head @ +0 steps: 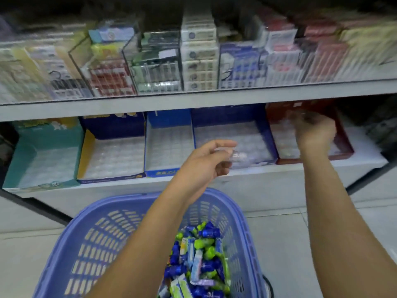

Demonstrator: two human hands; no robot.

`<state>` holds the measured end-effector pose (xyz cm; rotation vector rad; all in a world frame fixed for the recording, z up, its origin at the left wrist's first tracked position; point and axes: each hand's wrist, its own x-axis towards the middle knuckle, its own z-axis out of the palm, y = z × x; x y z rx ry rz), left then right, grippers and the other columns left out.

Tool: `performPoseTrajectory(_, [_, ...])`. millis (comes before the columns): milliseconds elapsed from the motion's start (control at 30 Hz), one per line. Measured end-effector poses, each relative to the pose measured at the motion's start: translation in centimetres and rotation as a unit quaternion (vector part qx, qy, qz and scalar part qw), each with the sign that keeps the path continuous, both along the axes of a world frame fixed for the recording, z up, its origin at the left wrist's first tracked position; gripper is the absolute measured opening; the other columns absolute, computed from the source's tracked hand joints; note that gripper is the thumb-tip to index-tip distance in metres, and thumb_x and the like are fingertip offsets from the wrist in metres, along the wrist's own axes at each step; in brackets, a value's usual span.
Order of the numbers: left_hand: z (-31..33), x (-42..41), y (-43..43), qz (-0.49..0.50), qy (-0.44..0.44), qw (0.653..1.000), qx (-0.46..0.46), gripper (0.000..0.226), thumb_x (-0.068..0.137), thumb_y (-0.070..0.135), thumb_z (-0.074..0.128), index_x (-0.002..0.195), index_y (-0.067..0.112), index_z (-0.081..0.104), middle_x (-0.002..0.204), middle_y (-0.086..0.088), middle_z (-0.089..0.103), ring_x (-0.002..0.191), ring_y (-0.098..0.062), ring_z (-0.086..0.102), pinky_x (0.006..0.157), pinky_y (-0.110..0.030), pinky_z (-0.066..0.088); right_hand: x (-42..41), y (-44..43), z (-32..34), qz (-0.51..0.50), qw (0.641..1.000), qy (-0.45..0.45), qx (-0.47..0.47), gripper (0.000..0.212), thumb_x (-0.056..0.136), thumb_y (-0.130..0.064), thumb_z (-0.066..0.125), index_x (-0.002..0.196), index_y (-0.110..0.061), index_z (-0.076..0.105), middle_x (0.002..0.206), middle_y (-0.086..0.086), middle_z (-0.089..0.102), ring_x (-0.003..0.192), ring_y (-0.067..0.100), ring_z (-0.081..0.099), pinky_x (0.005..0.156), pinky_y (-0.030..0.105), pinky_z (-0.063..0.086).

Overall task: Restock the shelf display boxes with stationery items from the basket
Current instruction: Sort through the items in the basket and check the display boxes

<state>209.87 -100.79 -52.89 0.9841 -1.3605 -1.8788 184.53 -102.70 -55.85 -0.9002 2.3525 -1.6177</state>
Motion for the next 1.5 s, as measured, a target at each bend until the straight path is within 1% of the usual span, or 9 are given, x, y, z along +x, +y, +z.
performPoseTrajectory(167, [-0.8,-3.3,-1.0,0.012,-0.025,1.000,0.012,0.024,0.089,0.004,0.059,0.112,0.010,0.058,0.113,-0.023,0.062,0.082,-0.017,0.054,0.077,-0.024,0.049,-1.7,-2.9,-0.7,0.042,0.990,0.107,0.078,0.035,0.083,-0.034,0.069,0.093,-0.001,0.072,0.095,0.023,0.071,0.090,0.031,0.067,0.069,0.027,0.043])
performPoseTrajectory(733, [-2.4,-4.5,-2.4,0.046,-0.107,0.986,-0.124,0.039,0.079,0.011,0.074,0.110,0.032,0.064,0.093,0.013,0.061,0.085,-0.001,0.059,0.075,-0.010,0.048,-0.9,-3.9,-0.3,0.144,0.911,0.254,0.291,0.042,0.101,-0.026,0.033,0.103,0.005,0.062,0.110,0.029,0.062,0.102,0.043,0.058,0.077,0.035,0.043])
performPoseTrajectory(833, [-1.7,-5.7,-2.3,0.055,-0.109,0.984,-0.131,0.038,0.080,0.006,0.072,0.112,0.023,0.062,0.091,0.013,0.062,0.083,-0.003,0.060,0.070,-0.005,0.047,-1.3,-2.6,1.1,0.159,0.913,0.232,0.295,0.040,0.100,-0.029,0.037,0.112,0.000,0.062,0.116,0.025,0.061,0.108,0.039,0.056,0.085,0.035,0.043])
performPoseTrajectory(933, [-0.9,-6.9,-2.5,0.072,-0.128,0.978,-0.147,0.032,0.081,0.003,0.069,0.108,0.018,0.061,0.097,0.006,0.064,0.092,-0.011,0.061,0.072,-0.008,0.047,-1.9,-0.2,2.9,0.213,0.951,0.134,0.178,0.026,0.089,-0.029,0.061,0.108,-0.011,0.068,0.112,0.010,0.067,0.100,0.026,0.061,0.083,0.030,0.046])
performPoseTrajectory(1000, [-0.2,-7.9,-2.9,0.076,-0.175,0.967,-0.171,0.029,0.082,0.006,0.068,0.111,0.012,0.064,0.107,-0.001,0.067,0.100,-0.017,0.062,0.081,-0.019,0.050,-1.3,1.6,4.8,0.375,0.908,0.017,0.186,0.029,0.078,-0.031,0.074,0.106,-0.024,0.068,0.103,-0.003,0.070,0.087,0.007,0.065,0.074,0.018,0.049])
performPoseTrajectory(1067, [0.5,-9.2,-3.3,0.063,-0.223,0.952,-0.201,0.023,0.083,0.008,0.065,0.106,0.009,0.068,0.108,-0.010,0.069,0.103,-0.026,0.062,0.090,-0.035,0.051,0.0,2.4,5.6,0.464,0.857,0.027,0.224,0.039,0.071,-0.033,0.079,0.107,-0.032,0.065,0.100,-0.009,0.070,0.086,0.002,0.066,0.074,0.016,0.053])
performPoseTrajectory(1167, [0.9,-10.8,-3.9,0.082,-0.221,0.947,-0.219,0.020,0.088,0.011,0.061,0.106,0.006,0.068,0.106,-0.015,0.069,0.102,-0.030,0.063,0.090,-0.035,0.050,1.1,1.9,5.0,0.402,0.890,0.143,0.162,0.039,0.071,-0.028,0.080,0.107,-0.026,0.067,0.098,-0.002,0.070,0.092,0.018,0.065,0.086,0.035,0.054])
performPoseTrajectory(1300, [-0.1,-11.4,-4.8,0.052,-0.239,0.926,-0.287,0.033,0.096,0.021,0.051,0.124,0.007,0.060,0.122,-0.014,0.064,0.113,-0.028,0.059,0.096,-0.031,0.045,-0.5,0.7,3.0,0.319,0.932,0.133,0.106,0.023,0.072,-0.025,0.078,0.092,-0.023,0.067,0.092,0.002,0.070,0.081,0.015,0.062,0.070,0.013,0.047])
performPoseTrajectory(1500, [-5.6,-9.9,-4.5,-0.152,-0.435,0.812,-0.359,0.051,0.101,0.028,0.038,0.148,0.014,0.027,0.157,-0.002,0.024,0.144,-0.019,0.020,0.116,-0.025,0.014,-2.8,-1.8,-1.8,0.058,0.977,0.134,0.155,0.036,0.078,-0.035,0.070,0.094,-0.003,0.062,0.090,0.016,0.068,0.087,0.035,0.062,0.066,0.029,0.041])
